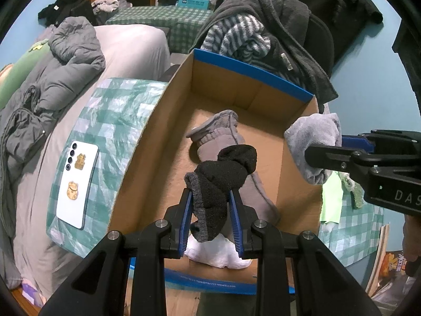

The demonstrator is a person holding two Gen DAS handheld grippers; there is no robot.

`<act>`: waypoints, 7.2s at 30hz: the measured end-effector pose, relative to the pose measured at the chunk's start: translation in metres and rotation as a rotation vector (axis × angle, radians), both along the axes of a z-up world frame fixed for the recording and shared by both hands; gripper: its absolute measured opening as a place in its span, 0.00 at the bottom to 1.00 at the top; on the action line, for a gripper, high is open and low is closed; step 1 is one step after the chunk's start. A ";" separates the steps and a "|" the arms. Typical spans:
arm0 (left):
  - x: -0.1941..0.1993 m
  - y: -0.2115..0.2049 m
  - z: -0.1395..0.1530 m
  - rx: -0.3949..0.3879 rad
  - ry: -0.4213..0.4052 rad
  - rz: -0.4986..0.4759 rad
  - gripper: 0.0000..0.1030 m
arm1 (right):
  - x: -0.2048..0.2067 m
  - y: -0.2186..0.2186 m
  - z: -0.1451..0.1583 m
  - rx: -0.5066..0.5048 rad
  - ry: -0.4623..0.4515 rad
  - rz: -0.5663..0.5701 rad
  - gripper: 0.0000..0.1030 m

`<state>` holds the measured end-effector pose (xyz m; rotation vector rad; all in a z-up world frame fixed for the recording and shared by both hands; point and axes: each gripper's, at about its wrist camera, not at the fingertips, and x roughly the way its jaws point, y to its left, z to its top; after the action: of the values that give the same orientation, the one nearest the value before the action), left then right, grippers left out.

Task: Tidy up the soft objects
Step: 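Open both grippers to drop the socks into the box, then move both open grippers back over the lime cloth and green scrubber, then grasp the lime green cloth with the left gripper while the right grasps the green glittery scrubber, then lift and carry the lime cloth and green scrubber over the box with both grippers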

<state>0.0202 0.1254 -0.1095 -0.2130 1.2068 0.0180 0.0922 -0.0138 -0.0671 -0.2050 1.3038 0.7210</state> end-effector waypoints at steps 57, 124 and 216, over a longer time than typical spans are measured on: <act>-0.001 -0.121 0.046 -0.022 -0.019 -0.185 0.54 | -0.011 -0.178 -0.001 -0.071 0.031 -0.294 0.65; 0.065 -0.317 -0.098 0.088 0.235 -0.436 0.77 | 0.011 -0.333 -0.126 -0.139 0.172 -0.461 0.68; 0.017 -0.217 0.009 0.032 0.013 -0.411 0.04 | -0.043 -0.276 -0.036 -0.090 -0.007 -0.420 0.15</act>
<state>0.0371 -0.0914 -0.1006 0.0659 1.2432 -0.3197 0.0493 -0.2898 -0.1028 -0.0034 1.3183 0.3044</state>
